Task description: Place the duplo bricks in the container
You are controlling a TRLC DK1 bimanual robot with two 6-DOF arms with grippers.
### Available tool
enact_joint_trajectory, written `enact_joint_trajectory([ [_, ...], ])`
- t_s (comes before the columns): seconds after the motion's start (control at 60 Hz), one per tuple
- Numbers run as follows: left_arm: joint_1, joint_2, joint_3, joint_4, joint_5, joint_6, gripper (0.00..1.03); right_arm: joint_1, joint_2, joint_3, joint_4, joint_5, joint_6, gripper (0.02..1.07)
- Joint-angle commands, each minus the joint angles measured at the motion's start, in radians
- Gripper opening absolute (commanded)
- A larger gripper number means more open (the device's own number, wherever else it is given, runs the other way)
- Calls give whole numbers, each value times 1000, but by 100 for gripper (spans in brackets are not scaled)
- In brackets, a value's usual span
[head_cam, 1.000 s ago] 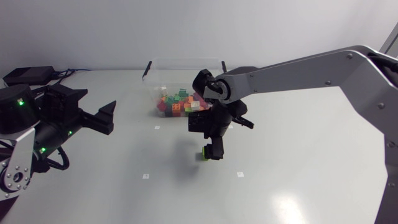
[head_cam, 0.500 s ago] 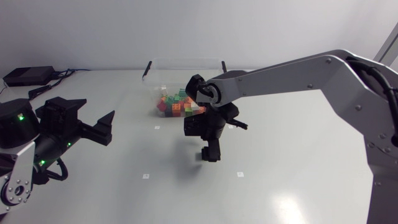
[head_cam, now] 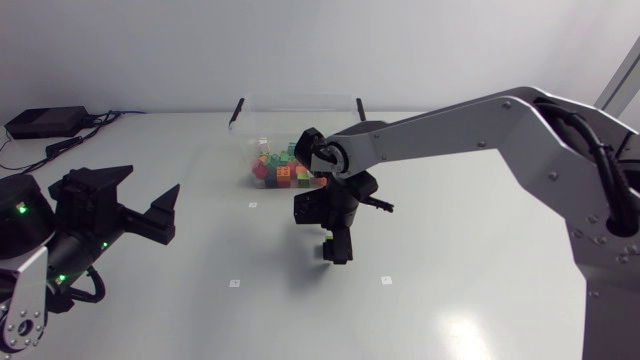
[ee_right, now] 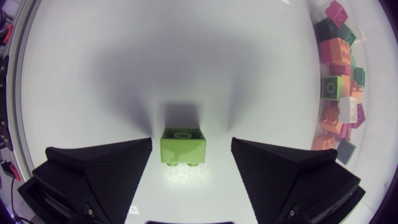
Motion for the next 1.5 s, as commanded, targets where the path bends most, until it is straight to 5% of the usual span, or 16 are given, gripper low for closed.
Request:
enact_joint_trajectory([
  [0.0, 13, -25, -32, 18, 7, 5, 98, 12, 29, 19, 11, 17, 10, 93],
  [0.267, 27, -57, -49, 16, 18, 6, 98, 18, 35, 17, 25, 24, 19, 78],
  [0.433, 21, -85, -67, 18, 18, -1, 98, 18, 34, 2, 35, 24, 22, 56],
  [0.533, 21, -99, -75, 18, 18, -3, 98, 17, 29, -13, 46, 26, 28, 55],
  [0.75, 24, -151, -98, 18, 18, -26, 98, 17, 3, -35, 52, 26, 30, 35],
  [1.483, 11, -373, -227, 15, 18, -49, 98, 8, -250, -32, 43, 21, 105, 31],
])
